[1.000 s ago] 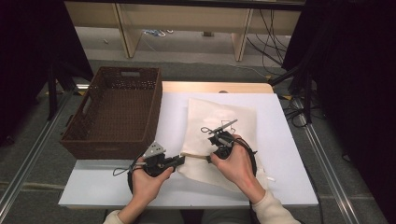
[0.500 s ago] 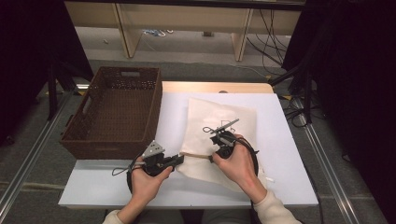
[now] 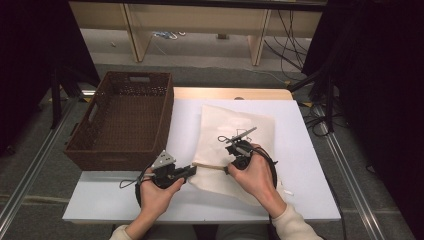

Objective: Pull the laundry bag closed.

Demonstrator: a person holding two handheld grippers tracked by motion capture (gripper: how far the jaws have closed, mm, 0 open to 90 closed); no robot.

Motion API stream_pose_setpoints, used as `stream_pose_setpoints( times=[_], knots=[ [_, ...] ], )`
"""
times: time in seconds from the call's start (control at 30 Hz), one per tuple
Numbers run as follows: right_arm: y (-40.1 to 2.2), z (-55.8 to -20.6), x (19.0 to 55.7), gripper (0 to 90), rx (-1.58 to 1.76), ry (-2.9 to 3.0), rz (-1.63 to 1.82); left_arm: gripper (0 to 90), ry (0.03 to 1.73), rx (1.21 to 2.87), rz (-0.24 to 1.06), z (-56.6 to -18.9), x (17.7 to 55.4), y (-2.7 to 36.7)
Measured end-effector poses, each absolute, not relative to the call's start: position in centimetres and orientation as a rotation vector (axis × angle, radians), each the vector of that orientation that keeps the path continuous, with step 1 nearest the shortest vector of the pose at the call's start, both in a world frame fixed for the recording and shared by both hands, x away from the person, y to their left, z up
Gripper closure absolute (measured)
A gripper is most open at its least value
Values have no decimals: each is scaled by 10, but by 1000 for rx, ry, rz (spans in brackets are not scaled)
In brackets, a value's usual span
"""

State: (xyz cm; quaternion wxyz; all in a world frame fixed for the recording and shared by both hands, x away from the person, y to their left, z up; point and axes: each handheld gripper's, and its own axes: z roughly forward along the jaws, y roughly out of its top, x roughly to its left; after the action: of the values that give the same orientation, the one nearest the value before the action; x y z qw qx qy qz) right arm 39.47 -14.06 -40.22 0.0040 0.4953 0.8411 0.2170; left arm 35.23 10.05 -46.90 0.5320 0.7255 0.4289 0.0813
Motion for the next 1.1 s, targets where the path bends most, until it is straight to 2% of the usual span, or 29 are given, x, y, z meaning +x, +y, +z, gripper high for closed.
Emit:
stream_pose_setpoints(
  times=[1.1],
  knots=[
    [-148, -400, 397, 884, 1593, 2640, 666, 852, 1021, 1731, 207, -469, 354, 103]
  ],
)
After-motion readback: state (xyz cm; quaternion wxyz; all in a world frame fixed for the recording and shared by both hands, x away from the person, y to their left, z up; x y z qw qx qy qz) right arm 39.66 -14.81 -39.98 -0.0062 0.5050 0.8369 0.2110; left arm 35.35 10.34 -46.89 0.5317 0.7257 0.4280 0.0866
